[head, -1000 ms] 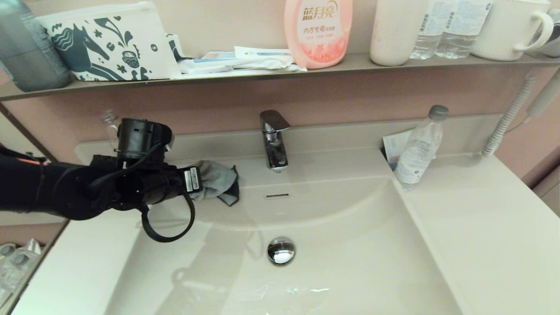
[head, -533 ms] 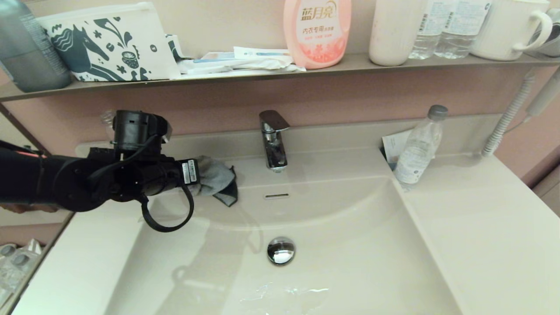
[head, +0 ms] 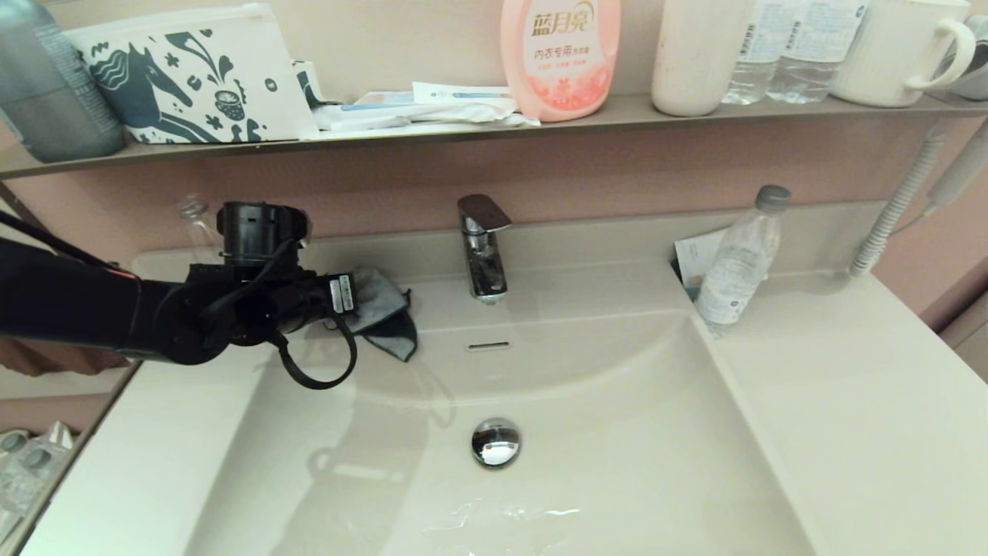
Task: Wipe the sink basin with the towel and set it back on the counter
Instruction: Wipe the sink
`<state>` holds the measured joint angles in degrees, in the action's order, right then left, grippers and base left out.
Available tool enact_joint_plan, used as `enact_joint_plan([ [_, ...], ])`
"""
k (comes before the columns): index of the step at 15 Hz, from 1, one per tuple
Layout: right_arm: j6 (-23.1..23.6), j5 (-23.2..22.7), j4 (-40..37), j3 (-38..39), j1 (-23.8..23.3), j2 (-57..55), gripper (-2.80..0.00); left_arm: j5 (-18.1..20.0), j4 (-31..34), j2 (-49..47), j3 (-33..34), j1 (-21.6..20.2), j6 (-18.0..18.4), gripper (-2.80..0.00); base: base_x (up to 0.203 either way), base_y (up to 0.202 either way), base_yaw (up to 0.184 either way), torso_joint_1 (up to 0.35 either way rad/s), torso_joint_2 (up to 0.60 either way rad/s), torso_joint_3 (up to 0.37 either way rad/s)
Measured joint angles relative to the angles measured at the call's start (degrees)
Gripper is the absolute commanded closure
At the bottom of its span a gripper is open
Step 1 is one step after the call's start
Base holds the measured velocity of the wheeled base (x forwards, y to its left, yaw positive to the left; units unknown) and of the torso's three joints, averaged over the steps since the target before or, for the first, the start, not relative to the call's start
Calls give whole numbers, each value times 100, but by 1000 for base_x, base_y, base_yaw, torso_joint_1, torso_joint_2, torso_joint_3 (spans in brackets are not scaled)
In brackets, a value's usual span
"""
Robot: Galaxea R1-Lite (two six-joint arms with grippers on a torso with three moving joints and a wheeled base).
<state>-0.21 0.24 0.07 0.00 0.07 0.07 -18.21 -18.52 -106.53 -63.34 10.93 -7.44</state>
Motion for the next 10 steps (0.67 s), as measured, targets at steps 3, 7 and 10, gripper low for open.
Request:
enact_joint_plan([
  [3, 0, 2, 0, 0, 0, 0, 0, -112, -17, -136, -33, 262, -147, 0, 0, 0, 0, 0, 0, 0],
  [7, 2, 0, 0, 0, 0, 0, 0, -517, 18, -366, -287, 879, -256, 0, 0, 0, 0, 0, 0, 0],
  [10, 2, 2, 0, 0, 0, 0, 0, -725, 233, -584, -644, 1254, -358, 0, 0, 0, 0, 0, 0, 0],
])
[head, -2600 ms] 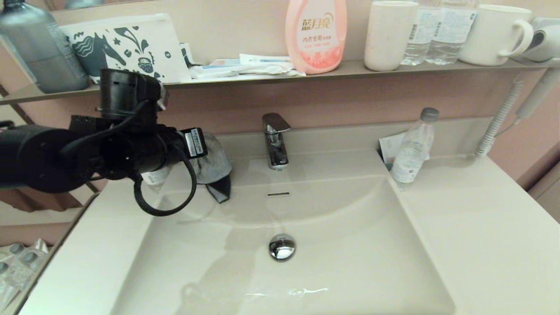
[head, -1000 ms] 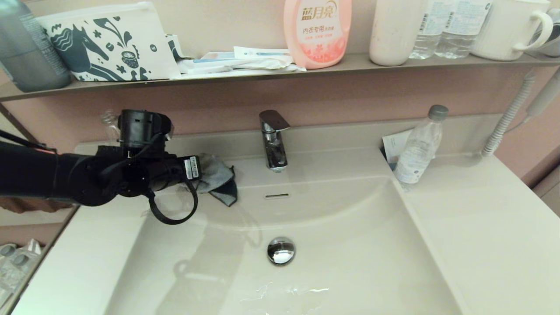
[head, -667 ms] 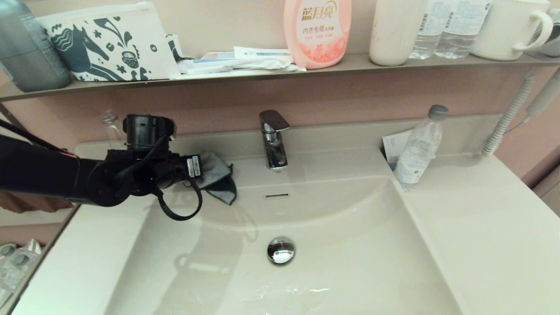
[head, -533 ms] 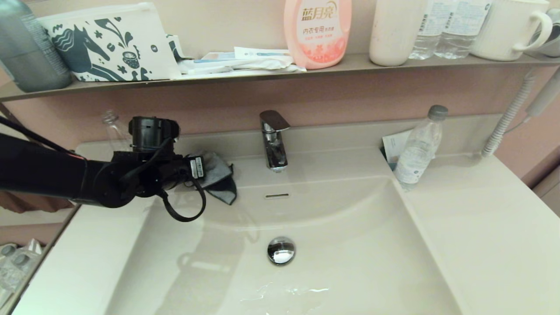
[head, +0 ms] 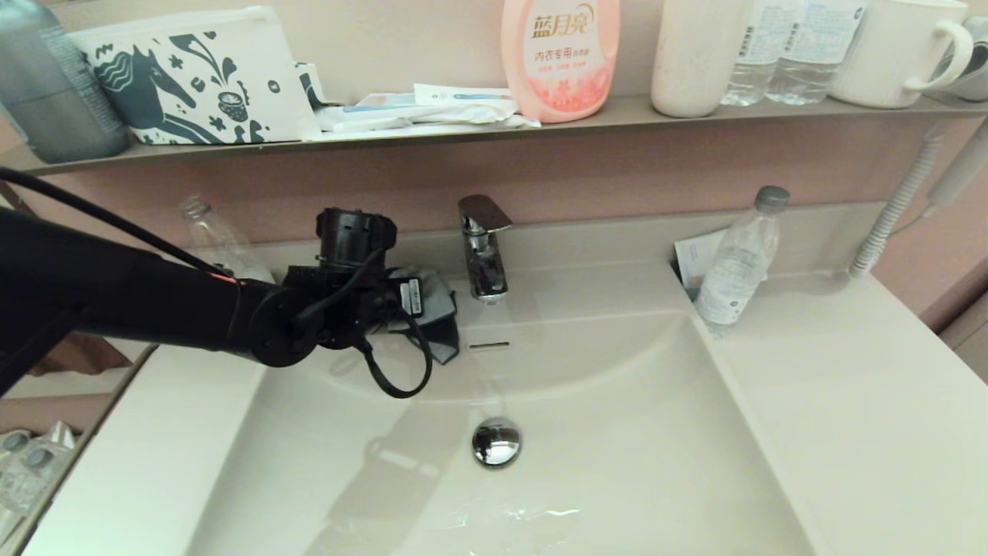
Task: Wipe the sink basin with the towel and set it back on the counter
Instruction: Wipe the sink
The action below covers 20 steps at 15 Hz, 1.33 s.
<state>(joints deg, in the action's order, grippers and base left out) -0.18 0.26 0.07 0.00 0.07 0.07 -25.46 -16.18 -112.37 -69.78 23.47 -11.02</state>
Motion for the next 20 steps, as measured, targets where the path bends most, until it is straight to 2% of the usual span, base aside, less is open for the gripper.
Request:
enact_joint_plan([
  [3, 0, 1, 0, 0, 0, 0, 0, -38, 483, -180, -439, 275, -253, 0, 0, 0, 0, 0, 0, 0],
  [5, 0, -2, 0, 0, 0, 0, 0, -105, 591, -270, -604, 408, -291, 0, 0, 0, 0, 0, 0, 0],
  [9, 0, -2, 0, 0, 0, 0, 0, -80, 582, -285, -529, 343, -293, 0, 0, 0, 0, 0, 0, 0],
  [12, 1, 0, 0, 0, 0, 0, 0, 80, 573, -73, -105, -97, -263, 0, 0, 0, 0, 0, 0, 0],
  [15, 0, 1, 0, 0, 0, 0, 0, 497, 580, 226, 337, -688, -189, 0, 0, 0, 0, 0, 0, 0],
  [20, 0, 1, 0, 0, 0, 0, 0, 1113, 599, 634, 708, -1675, 223, 0, 0, 0, 0, 0, 0, 0],
])
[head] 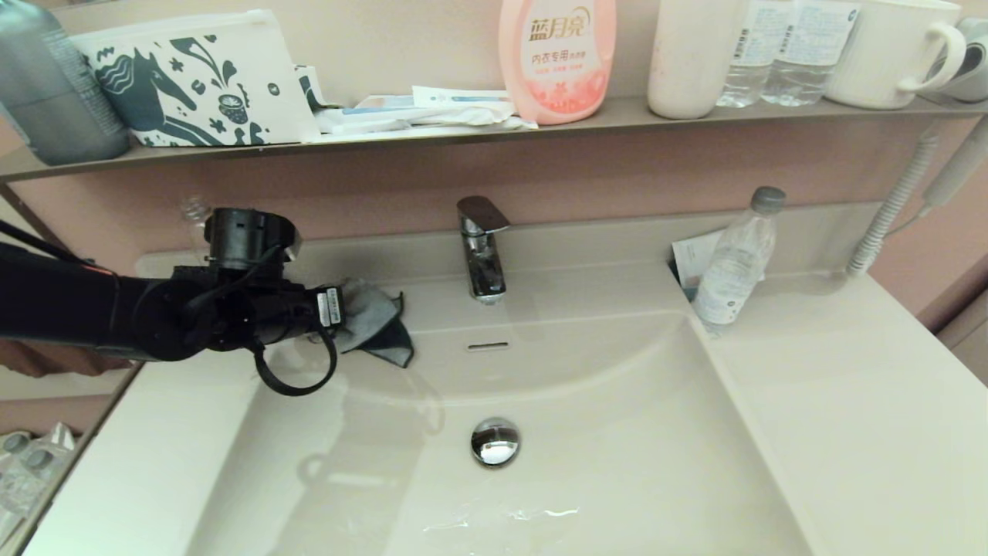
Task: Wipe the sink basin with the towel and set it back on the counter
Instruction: Wipe the sink
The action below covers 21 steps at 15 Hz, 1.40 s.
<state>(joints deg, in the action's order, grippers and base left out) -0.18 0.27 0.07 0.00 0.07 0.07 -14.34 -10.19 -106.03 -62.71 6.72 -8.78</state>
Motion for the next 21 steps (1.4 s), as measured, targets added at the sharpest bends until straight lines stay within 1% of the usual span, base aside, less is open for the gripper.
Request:
enact_joint_plan([
  [2, 0, -2, 0, 0, 0, 0, 0, 266, -11, 48, 34, -397, 97, 0, 0, 0, 0, 0, 0, 0],
  [3, 0, -1, 0, 0, -2, 0, 0, 423, -19, 57, 41, -558, 130, 0, 0, 0, 0, 0, 0, 0],
  [4, 0, -1, 0, 0, -2, 0, 0, 497, -22, 68, 50, -648, 140, 0, 0, 0, 0, 0, 0, 0],
  [5, 0, -2, 0, 0, -2, 0, 0, 500, -35, 79, 53, -663, 139, 0, 0, 0, 0, 0, 0, 0],
  [7, 0, -2, 0, 0, -2, 0, 0, 432, -44, 91, 36, -534, 124, 0, 0, 0, 0, 0, 0, 0],
  [9, 0, -2, 0, 0, 0, 0, 0, 293, -57, 91, 1, -243, 100, 0, 0, 0, 0, 0, 0, 0],
  [10, 0, -2, 0, 0, 0, 0, 0, 152, -61, 80, -33, -6, 85, 0, 0, 0, 0, 0, 0, 0],
  [14, 0, -2, 0, 0, -2, 0, 0, -704, 58, -156, -521, 940, -224, 0, 0, 0, 0, 0, 0, 0],
  [15, 0, 0, 0, 0, 0, 0, 0, -919, 92, -244, -669, 1182, -246, 0, 0, 0, 0, 0, 0, 0],
  [17, 0, 0, 0, 0, 0, 0, 0, -1255, 215, -421, -961, 1540, -262, 0, 0, 0, 0, 0, 0, 0],
  [19, 0, -2, 0, 0, 0, 0, 0, -1591, 616, -583, -1346, 1767, -361, 0, 0, 0, 0, 0, 0, 0],
  [20, 0, -1, 0, 0, -2, 0, 0, -1712, 894, -651, -1558, 1857, -510, 0, 0, 0, 0, 0, 0, 0],
  [21, 0, -2, 0, 0, 0, 0, 0, -1752, 1199, -699, -1739, 1927, -695, 0, 0, 0, 0, 0, 0, 0],
])
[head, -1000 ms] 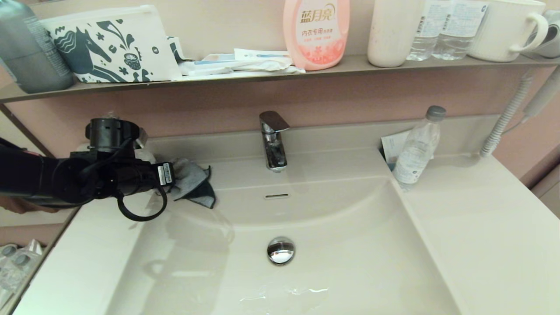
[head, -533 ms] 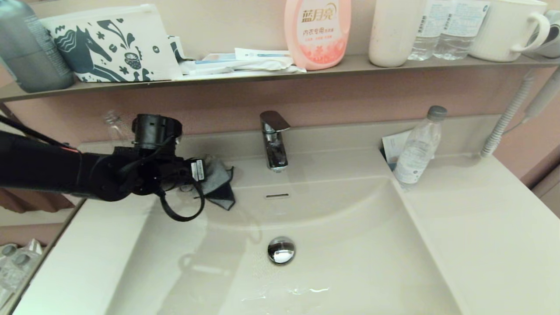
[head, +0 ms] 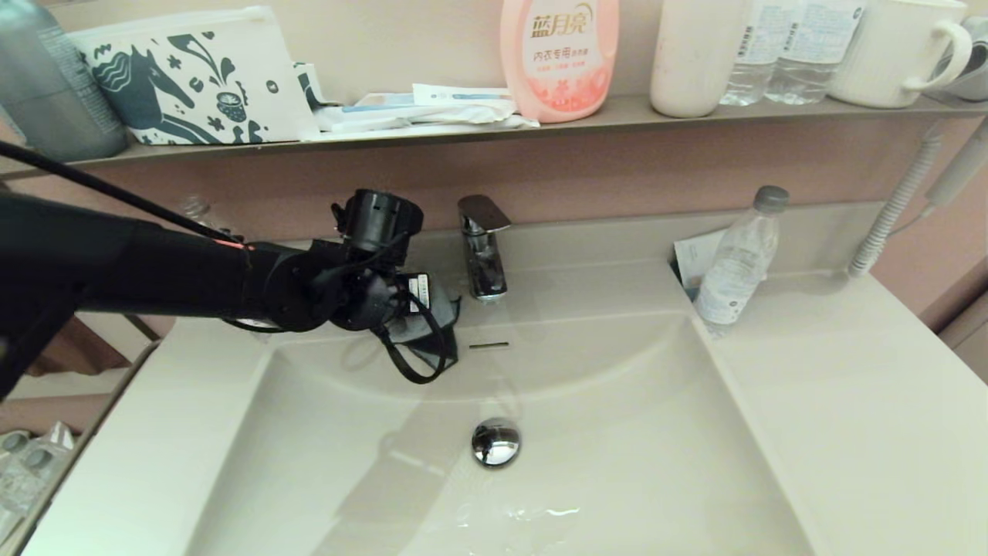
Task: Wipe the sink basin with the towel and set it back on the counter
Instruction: Wipe the sink
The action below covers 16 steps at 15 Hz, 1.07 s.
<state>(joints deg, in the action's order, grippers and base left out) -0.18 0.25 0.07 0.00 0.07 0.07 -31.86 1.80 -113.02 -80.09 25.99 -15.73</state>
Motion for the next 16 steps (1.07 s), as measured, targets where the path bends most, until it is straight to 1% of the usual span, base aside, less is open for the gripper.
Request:
enact_joint_plan([
  [2, 0, -1, 0, 0, 0, 0, 0, -27, 242, -6, -71, 59, -119, 0, 0, 0, 0, 0, 0, 0],
  [4, 0, 0, 0, 0, 0, 0, 0, -25, 239, 110, 141, 68, -132, 0, 0, 0, 0, 0, 0, 0],
  [9, -2, 2, 0, 0, 0, 0, 0, -25, 280, 893, 1137, 43, -355, 0, 0, 0, 0, 0, 0, 0],
  [12, -1, 1, 0, 0, 0, 0, 0, -54, 294, 1535, 1678, -8, -338, 0, 0, 0, 0, 0, 0, 0],
  [16, 0, 1, 0, 0, 0, 0, 0, -33, 498, 2342, 2295, -130, -323, 0, 0, 0, 0, 0, 0, 0],
])
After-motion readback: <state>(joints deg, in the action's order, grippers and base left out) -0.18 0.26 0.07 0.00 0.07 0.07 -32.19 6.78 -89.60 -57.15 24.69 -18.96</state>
